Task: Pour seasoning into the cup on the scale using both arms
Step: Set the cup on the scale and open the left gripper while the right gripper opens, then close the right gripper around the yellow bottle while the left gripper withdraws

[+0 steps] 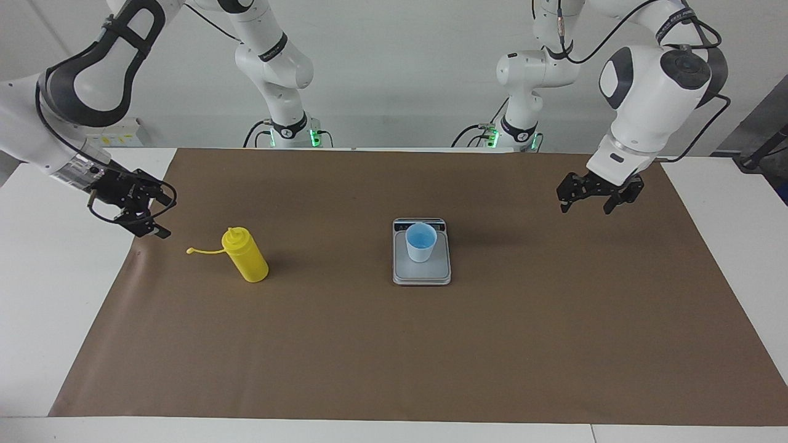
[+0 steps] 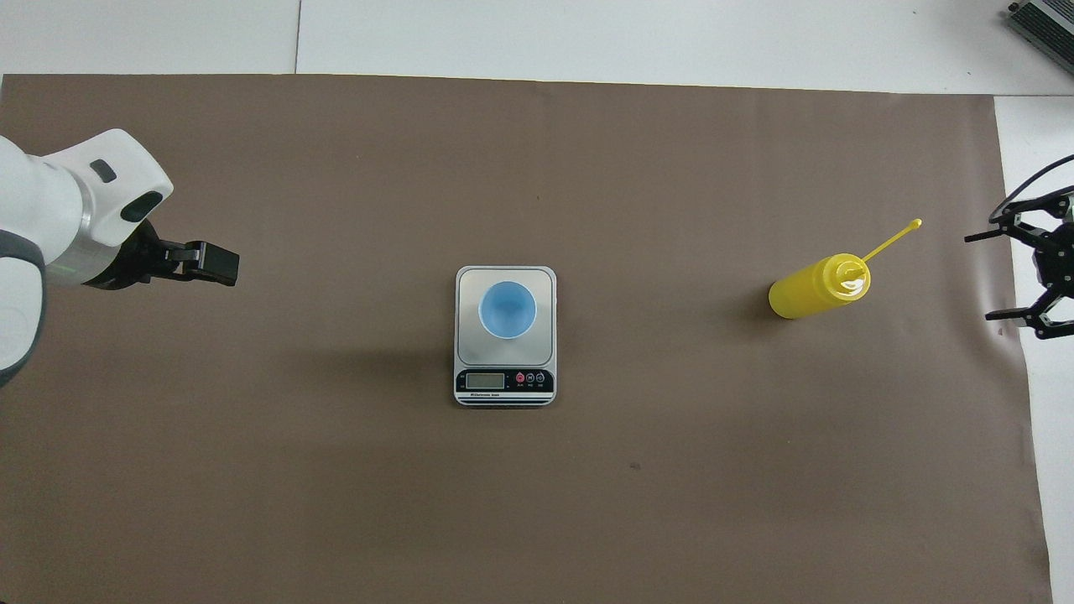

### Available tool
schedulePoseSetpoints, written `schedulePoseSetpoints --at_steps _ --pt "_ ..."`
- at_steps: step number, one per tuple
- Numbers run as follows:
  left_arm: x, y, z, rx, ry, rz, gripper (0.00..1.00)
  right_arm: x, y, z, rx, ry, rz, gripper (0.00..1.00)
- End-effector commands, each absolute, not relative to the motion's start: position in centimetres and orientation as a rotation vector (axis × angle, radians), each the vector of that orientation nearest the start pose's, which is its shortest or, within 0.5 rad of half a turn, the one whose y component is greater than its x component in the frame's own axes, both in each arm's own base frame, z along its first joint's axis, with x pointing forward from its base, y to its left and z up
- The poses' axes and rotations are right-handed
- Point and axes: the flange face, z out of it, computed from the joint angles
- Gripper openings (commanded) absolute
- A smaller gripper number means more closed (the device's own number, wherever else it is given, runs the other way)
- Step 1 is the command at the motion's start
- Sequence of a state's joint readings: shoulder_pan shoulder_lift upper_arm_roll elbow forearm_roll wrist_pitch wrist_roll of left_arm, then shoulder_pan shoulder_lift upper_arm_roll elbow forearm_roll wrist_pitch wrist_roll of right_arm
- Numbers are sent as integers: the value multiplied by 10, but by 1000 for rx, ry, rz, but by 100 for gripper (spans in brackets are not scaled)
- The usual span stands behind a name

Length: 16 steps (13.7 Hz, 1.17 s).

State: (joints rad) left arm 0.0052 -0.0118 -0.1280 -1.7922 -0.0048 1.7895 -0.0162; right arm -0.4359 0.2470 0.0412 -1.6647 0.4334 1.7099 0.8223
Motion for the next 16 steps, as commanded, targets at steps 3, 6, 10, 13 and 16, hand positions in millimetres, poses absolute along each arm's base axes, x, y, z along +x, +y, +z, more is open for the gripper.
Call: schedulePoseSetpoints --at_steps 3,6,10,13,16 --pt "545 -51 595 -3123 150 23 100 585 -209 388 -2019 1664 490 100" --pt "549 -43 621 -3109 145 49 100 591 -200 345 -1901 1626 607 99" --pt "542 -45 610 -3112 146 61 100 593 -178 320 -1822 1545 710 97" --pt "546 -40 618 -3128 118 -5 100 591 -146 303 -1787 1531 793 96" --pt "543 -42 641 -3138 118 2 100 599 -125 306 -1695 1564 838 93"
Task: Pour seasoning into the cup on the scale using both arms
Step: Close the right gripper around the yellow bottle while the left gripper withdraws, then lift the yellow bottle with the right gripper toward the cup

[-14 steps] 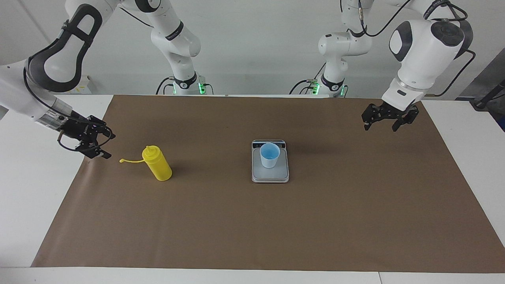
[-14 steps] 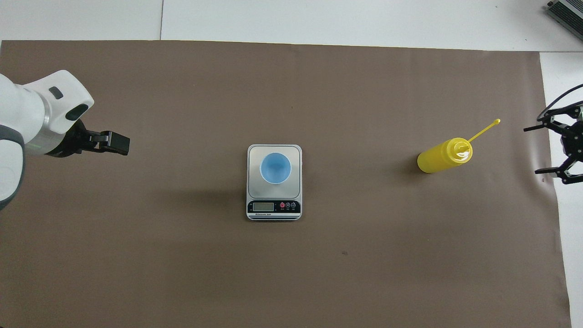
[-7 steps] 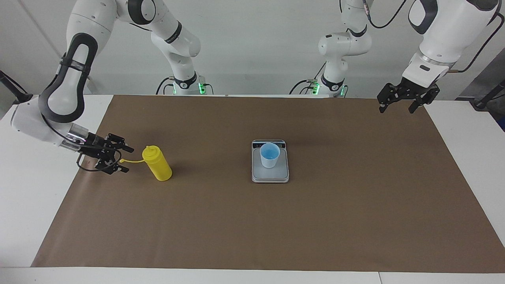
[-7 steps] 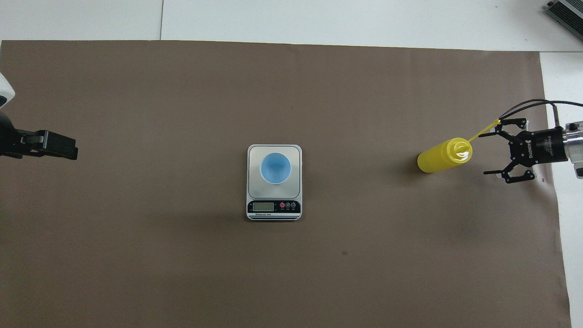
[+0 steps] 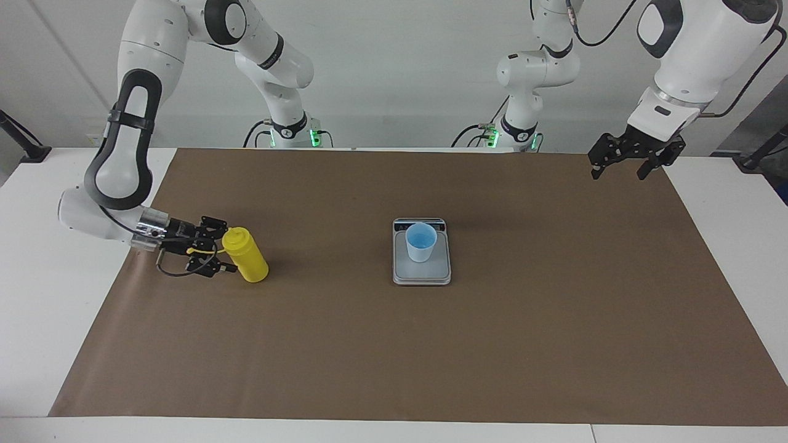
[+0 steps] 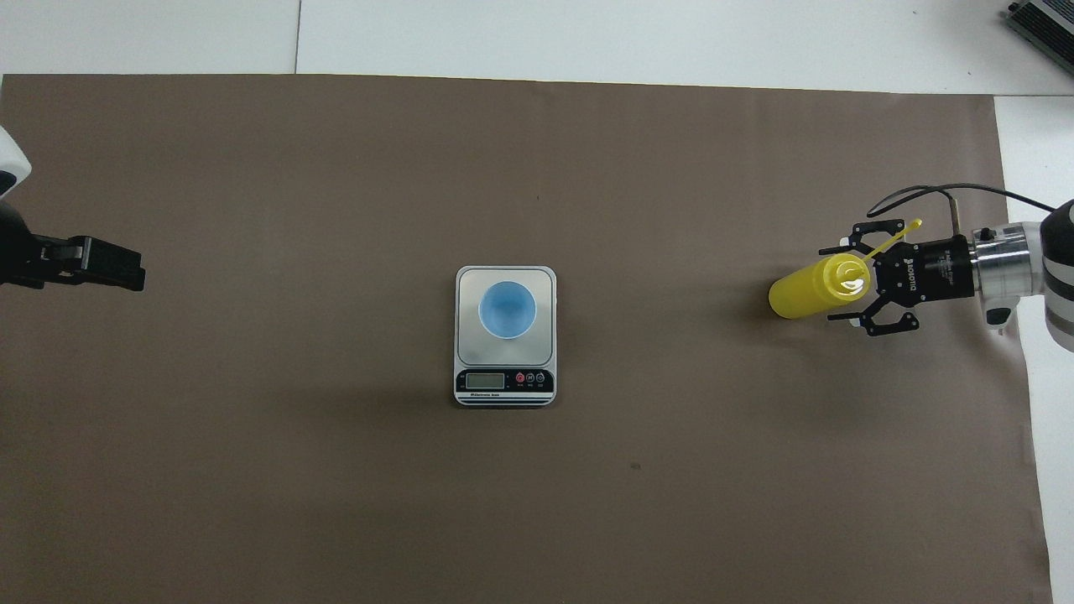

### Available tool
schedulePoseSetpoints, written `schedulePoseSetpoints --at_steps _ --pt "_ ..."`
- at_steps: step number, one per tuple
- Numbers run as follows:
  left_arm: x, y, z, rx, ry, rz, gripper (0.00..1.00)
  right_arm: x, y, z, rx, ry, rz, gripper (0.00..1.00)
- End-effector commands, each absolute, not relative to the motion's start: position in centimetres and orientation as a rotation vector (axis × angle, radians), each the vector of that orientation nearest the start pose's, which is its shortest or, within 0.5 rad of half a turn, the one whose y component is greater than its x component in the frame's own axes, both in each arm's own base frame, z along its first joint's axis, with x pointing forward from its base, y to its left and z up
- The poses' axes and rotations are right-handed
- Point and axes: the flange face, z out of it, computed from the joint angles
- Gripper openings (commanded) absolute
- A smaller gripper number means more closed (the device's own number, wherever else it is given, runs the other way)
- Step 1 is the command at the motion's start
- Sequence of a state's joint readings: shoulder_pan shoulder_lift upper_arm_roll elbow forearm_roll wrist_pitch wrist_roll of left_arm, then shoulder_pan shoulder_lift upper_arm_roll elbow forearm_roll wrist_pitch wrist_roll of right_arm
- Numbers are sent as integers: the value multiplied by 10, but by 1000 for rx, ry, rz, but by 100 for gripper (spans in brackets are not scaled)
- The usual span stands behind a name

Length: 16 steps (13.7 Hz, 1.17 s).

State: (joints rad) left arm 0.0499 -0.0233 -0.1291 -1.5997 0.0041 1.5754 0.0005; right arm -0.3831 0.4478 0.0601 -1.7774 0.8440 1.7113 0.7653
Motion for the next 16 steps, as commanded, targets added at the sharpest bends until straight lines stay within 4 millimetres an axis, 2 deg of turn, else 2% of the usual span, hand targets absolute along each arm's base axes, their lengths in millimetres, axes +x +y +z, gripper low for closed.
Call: schedulePoseSetpoints --at_steps 1,3,5,6,7,8,10,11,13,16 --pt "542 -43 646 -3140 121 3 100 601 -120 307 -1700 1559 835 93" --pt "541 -42 650 -3154 115 -11 100 601 -119 307 -1697 1561 839 89" --pt "540 -41 649 -3157 113 -18 100 601 -119 307 -1697 1561 840 72" --pt "540 -41 648 -3157 113 -13 100 601 -121 309 -1694 1559 840 38" --pt "540 -41 647 -3159 111 -11 100 601 -122 311 -1692 1560 839 11" --pt "540 -41 647 -3159 111 -11 100 601 -122 315 -1694 1561 831 6" --pt "536 -42 645 -3155 122 -1 100 604 -114 332 -1695 1576 821 6" --pt "534 -42 641 -3155 113 11 100 608 -93 348 -1696 1609 825 6" --pt "533 -43 642 -3154 117 16 100 615 -49 395 -1720 1669 772 6" --pt "533 -42 642 -3154 115 16 100 619 6 423 -1745 1744 736 6"
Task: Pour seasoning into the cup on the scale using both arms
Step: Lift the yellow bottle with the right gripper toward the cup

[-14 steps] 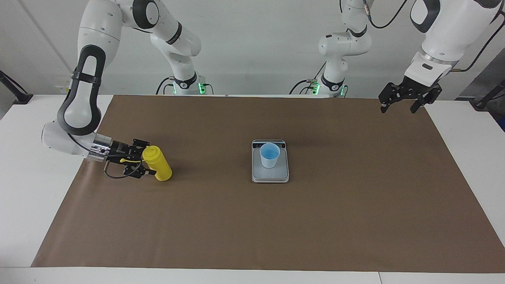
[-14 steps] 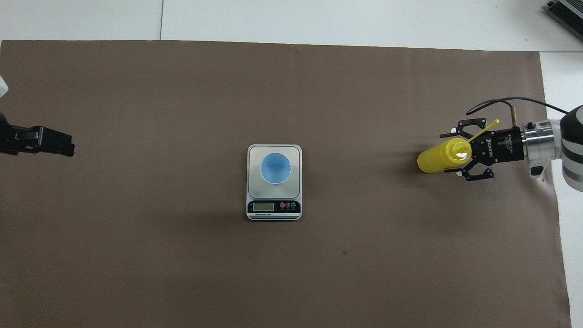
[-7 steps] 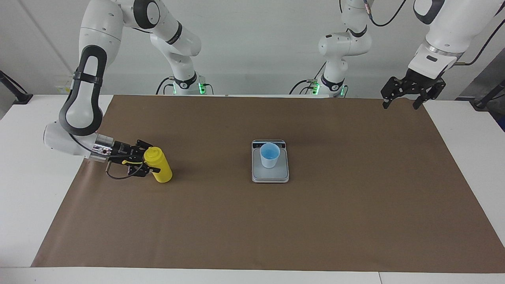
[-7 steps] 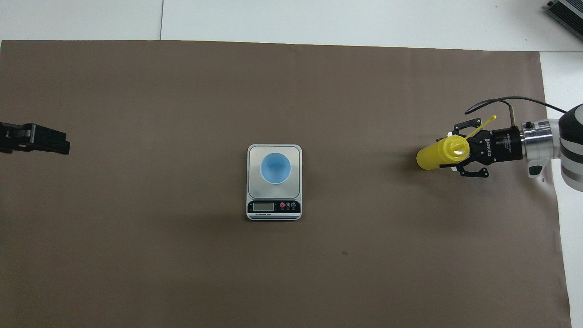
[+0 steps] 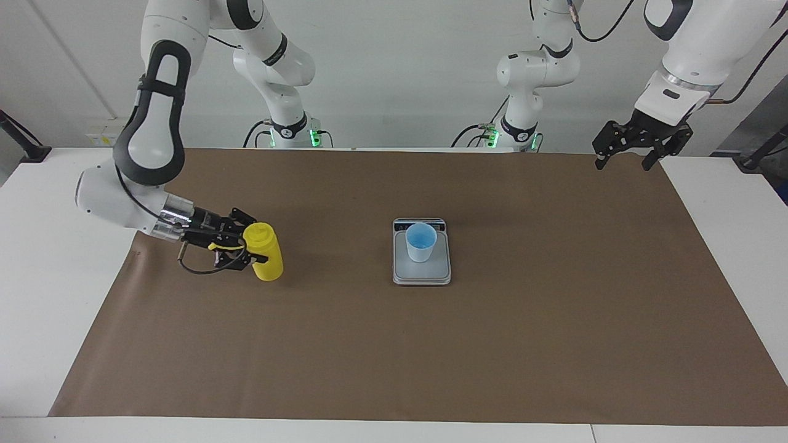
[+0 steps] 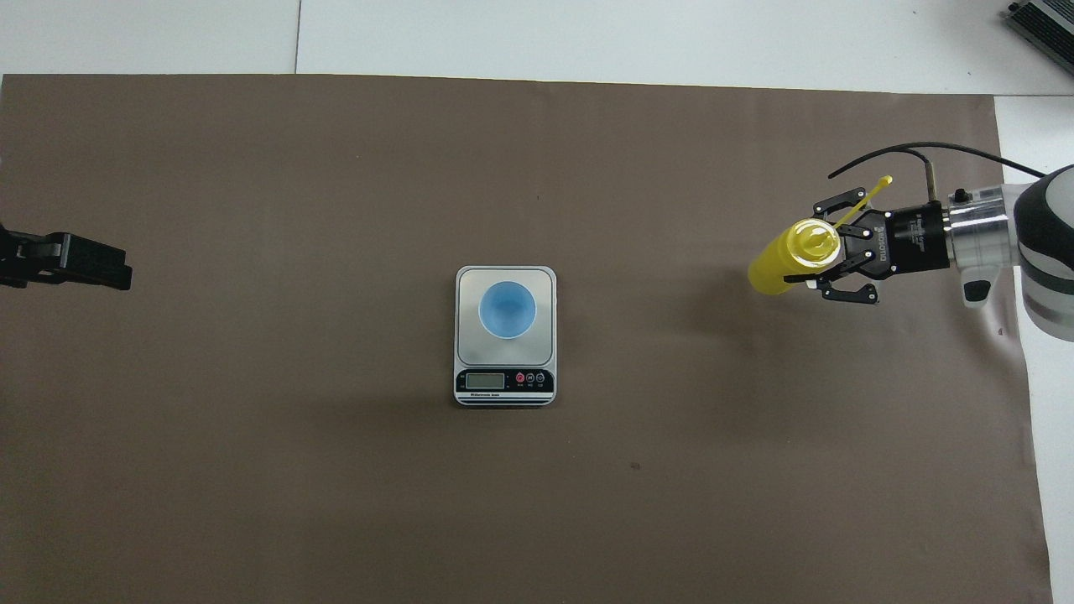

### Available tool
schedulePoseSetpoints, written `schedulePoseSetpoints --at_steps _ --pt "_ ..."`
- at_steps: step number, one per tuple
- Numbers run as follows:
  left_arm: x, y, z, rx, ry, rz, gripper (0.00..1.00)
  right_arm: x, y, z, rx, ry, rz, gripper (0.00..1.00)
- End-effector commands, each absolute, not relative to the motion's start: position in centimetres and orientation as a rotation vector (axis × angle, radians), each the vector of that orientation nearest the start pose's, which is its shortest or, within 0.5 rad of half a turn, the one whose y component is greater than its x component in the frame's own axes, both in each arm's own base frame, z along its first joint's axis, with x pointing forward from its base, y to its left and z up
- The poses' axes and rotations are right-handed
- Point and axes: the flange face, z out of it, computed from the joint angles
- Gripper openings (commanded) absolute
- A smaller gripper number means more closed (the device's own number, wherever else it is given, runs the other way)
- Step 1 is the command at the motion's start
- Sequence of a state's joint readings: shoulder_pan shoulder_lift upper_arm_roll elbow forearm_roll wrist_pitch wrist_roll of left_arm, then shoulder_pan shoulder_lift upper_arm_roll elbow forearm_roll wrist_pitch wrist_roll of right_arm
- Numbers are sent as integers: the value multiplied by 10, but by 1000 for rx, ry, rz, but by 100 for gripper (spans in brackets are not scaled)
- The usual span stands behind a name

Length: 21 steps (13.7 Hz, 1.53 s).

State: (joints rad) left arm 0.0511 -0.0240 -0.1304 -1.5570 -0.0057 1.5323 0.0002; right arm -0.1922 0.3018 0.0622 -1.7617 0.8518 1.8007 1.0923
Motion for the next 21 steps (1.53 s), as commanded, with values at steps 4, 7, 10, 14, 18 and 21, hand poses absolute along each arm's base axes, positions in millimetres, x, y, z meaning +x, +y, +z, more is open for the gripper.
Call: schedulePoseSetpoints --at_steps 4,7,10,14,18,21 --pt "533 -41 642 -3152 112 16 100 627 73 443 -1792 1856 574 6" --pt "533 -41 642 -3152 115 16 100 626 137 451 -1865 1890 431 5" --pt "533 -41 642 -3152 115 16 100 616 194 450 -2023 1862 217 5" --pt "533 -41 642 -3152 112 16 100 597 257 448 -2170 1870 -26 5" --pt "533 -41 642 -3152 115 16 100 585 299 436 -2225 1876 -282 5" --pt "533 -41 642 -3152 115 16 100 576 321 429 -2312 1807 -479 5"
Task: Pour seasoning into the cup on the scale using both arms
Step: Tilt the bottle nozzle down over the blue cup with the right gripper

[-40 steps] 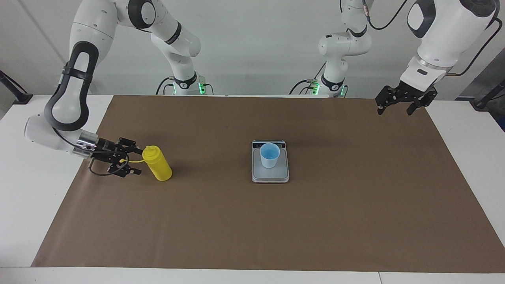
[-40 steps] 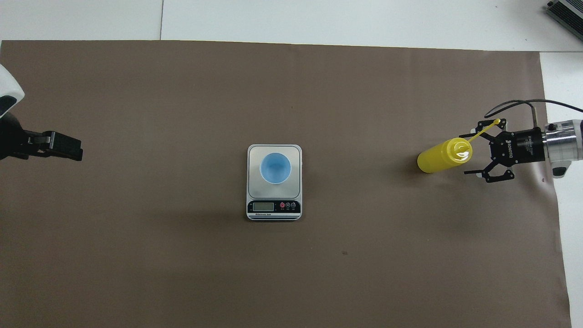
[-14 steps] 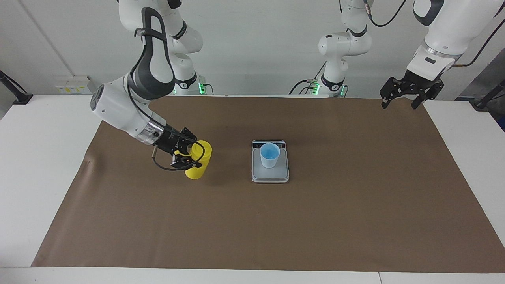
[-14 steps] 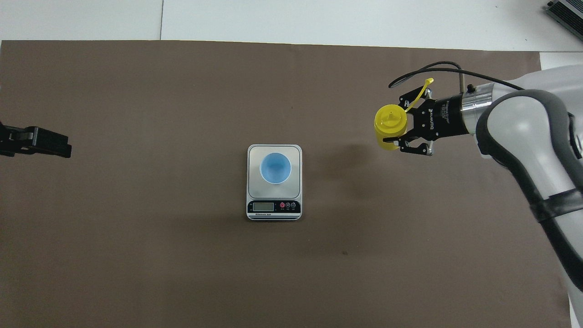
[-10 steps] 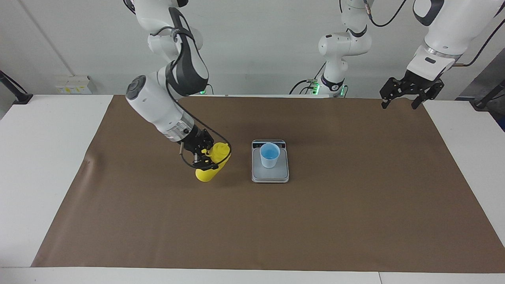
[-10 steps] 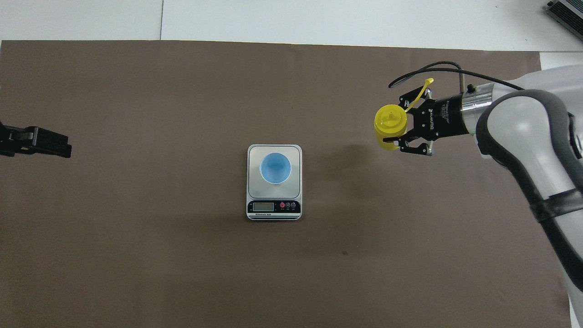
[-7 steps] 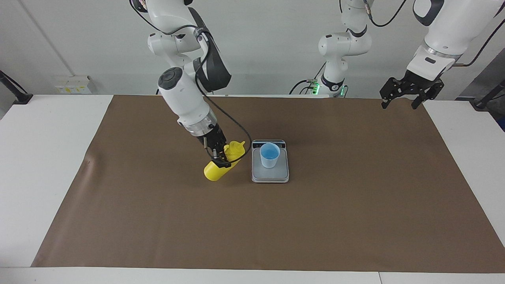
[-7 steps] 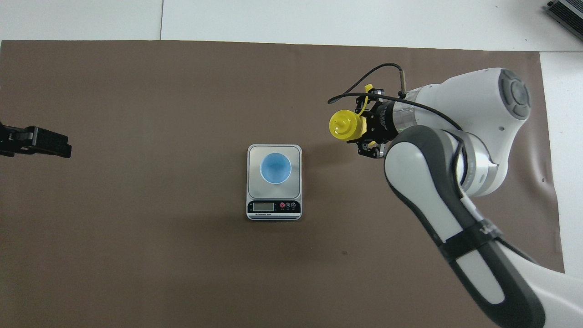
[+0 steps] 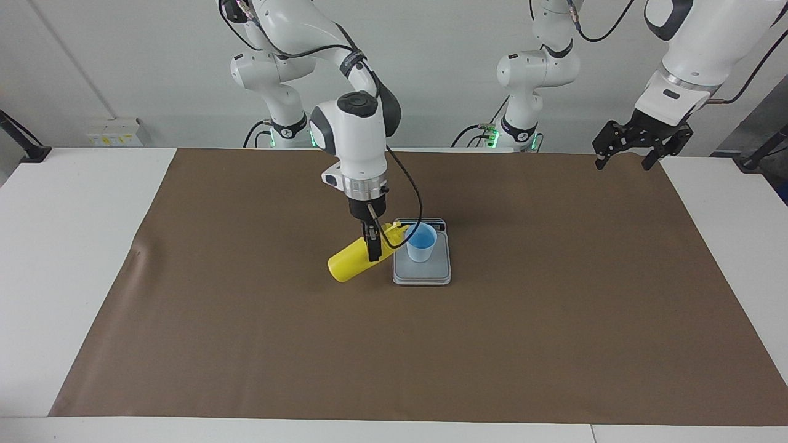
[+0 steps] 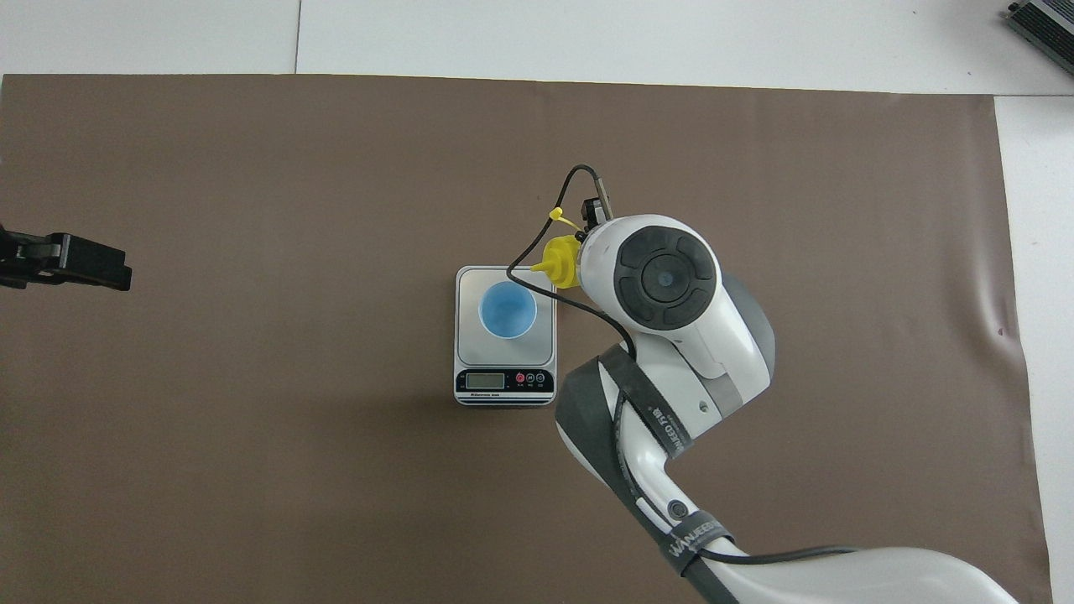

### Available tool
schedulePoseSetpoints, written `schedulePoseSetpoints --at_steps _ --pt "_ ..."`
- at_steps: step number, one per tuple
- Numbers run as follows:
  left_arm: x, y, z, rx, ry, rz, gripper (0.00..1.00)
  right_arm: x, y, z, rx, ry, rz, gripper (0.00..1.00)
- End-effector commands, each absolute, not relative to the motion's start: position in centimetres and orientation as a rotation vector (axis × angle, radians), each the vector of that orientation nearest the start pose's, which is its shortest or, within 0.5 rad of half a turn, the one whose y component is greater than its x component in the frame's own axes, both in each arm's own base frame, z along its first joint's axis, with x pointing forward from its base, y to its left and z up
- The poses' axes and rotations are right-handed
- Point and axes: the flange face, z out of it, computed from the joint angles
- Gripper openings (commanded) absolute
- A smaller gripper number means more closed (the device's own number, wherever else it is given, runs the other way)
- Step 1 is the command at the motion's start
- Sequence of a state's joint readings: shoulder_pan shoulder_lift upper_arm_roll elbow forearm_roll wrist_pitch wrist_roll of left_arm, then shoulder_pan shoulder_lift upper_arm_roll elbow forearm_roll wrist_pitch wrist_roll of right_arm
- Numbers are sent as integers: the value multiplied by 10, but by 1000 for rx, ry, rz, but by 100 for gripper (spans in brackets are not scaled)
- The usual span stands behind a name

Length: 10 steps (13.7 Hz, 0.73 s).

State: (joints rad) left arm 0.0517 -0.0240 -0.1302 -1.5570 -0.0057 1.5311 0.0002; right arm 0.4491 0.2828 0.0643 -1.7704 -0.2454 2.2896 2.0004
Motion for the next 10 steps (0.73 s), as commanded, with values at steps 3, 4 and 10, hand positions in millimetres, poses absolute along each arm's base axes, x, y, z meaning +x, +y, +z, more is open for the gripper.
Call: schedulePoseSetpoints --at_steps 3,4,10 --pt "533 -41 642 -3152 115 16 100 564 344 418 -2448 1669 -668 5" --pt "533 -41 642 -3152 115 16 100 560 351 412 -2497 1617 -741 5" --pt "533 -41 642 -3152 115 16 100 555 372 398 -2674 1433 -1083 5"
